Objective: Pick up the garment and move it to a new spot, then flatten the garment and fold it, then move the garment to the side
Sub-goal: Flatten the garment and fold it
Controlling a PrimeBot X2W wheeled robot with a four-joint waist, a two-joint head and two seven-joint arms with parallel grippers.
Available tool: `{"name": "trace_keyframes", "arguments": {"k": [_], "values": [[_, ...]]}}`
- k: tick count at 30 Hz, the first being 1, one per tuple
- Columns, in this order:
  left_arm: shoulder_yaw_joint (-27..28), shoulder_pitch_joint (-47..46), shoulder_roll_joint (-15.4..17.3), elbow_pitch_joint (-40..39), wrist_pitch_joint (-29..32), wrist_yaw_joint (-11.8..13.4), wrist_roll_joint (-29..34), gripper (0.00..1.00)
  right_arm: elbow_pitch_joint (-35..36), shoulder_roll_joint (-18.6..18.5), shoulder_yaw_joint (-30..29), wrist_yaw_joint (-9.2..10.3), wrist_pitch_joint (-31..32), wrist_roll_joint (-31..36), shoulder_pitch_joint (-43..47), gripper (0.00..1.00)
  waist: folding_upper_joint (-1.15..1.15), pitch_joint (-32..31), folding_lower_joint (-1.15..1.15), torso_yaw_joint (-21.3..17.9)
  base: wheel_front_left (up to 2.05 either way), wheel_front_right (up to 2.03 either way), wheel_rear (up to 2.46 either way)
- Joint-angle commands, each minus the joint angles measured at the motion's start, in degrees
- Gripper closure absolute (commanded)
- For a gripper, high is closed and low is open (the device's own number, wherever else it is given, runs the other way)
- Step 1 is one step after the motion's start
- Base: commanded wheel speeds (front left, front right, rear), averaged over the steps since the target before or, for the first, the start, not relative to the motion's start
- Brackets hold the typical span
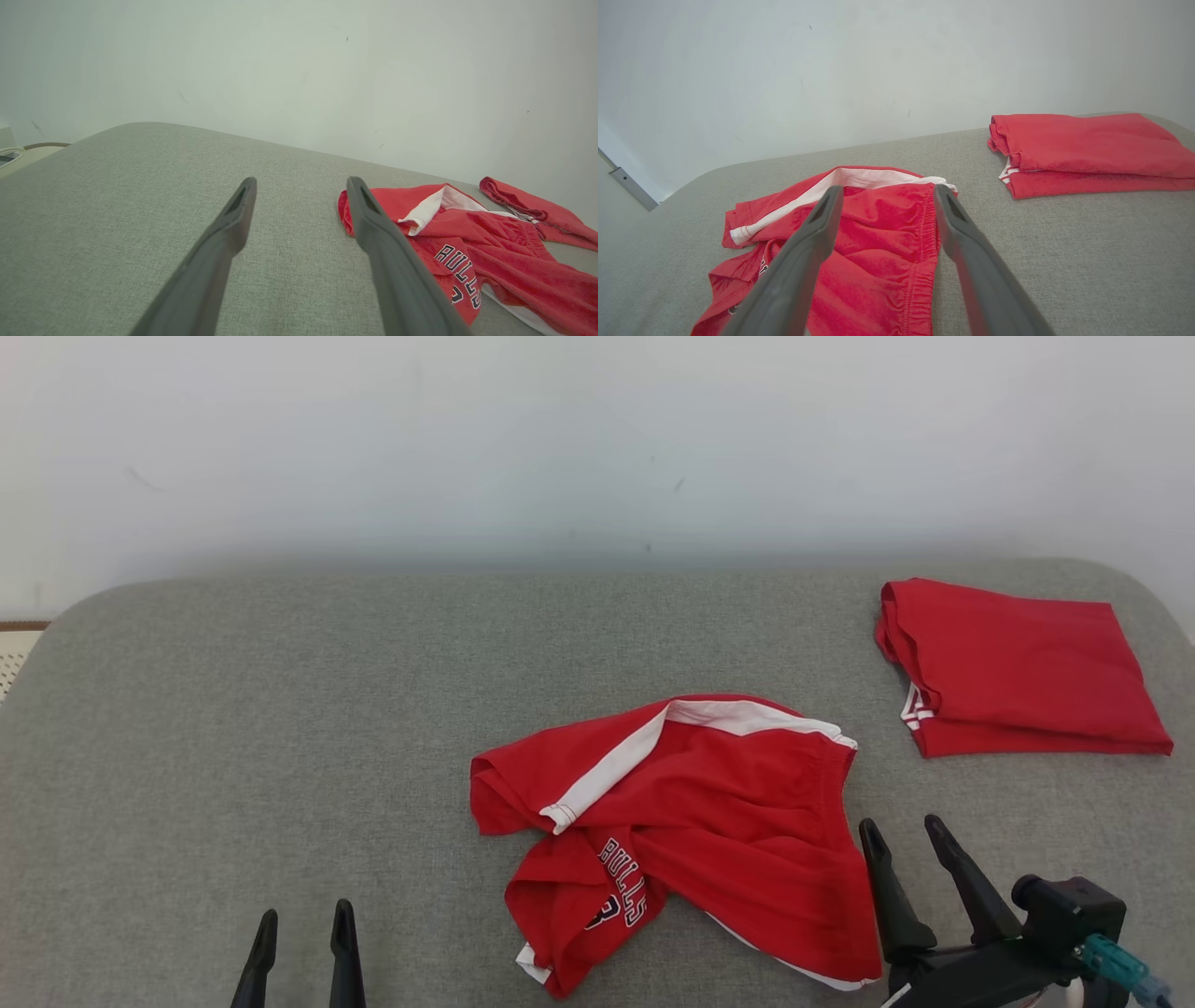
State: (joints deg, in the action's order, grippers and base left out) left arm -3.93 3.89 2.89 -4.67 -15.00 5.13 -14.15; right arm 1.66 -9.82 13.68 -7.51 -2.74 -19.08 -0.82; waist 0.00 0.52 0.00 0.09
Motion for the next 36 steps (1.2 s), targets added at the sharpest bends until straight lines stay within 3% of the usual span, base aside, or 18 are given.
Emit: {"name": "trace_keyframes", "arguments": {"k": [1, 10, 21, 31, 36], "values": [[0.04, 0.55, 0.03, -0.07, -0.21, -0.12, 0.4, 0.0, -0.14, 0.52, -0.08, 0.05, -0.65, 0.6, 0.29, 0.0, 0.0, 0.12, 0.0, -0.23, 0.0, 0.0, 0.0], [-2.1, -1.23, 0.03, 1.42, -0.2, -1.68, 1.69, 0.0, -1.89, 2.14, 0.49, 0.05, -2.46, 2.61, -1.22, 0.0, 0.0, 1.1, 0.0, -1.49, 0.0, 0.0, 0.0], [-10.6, -4.99, 0.05, 10.06, -0.21, -7.05, 4.18, 0.0, -2.99, 2.34, 1.87, 0.05, -3.06, 2.27, -3.58, 0.0, 0.0, 3.61, 0.0, -4.16, 0.0, 0.0, 0.0], [-16.47, -7.87, 0.1, 16.62, -0.21, -8.47, 6.1, 0.0, -3.73, 2.88, 2.33, 0.05, -3.9, 2.6, -4.79, 0.0, 0.0, 5.8, 0.0, -6.1, 0.0, 0.0, 0.0], [-16.74, -9.93, 0.18, 20.3, -0.2, -8.44, 6.44, 0.0, -4.3, 2.92, 2.92, 0.05, -4.39, 2.4, -5.54, 0.0, 0.0, 6.42, 0.0, -7.02, 0.0, 0.0, 0.0]]}}
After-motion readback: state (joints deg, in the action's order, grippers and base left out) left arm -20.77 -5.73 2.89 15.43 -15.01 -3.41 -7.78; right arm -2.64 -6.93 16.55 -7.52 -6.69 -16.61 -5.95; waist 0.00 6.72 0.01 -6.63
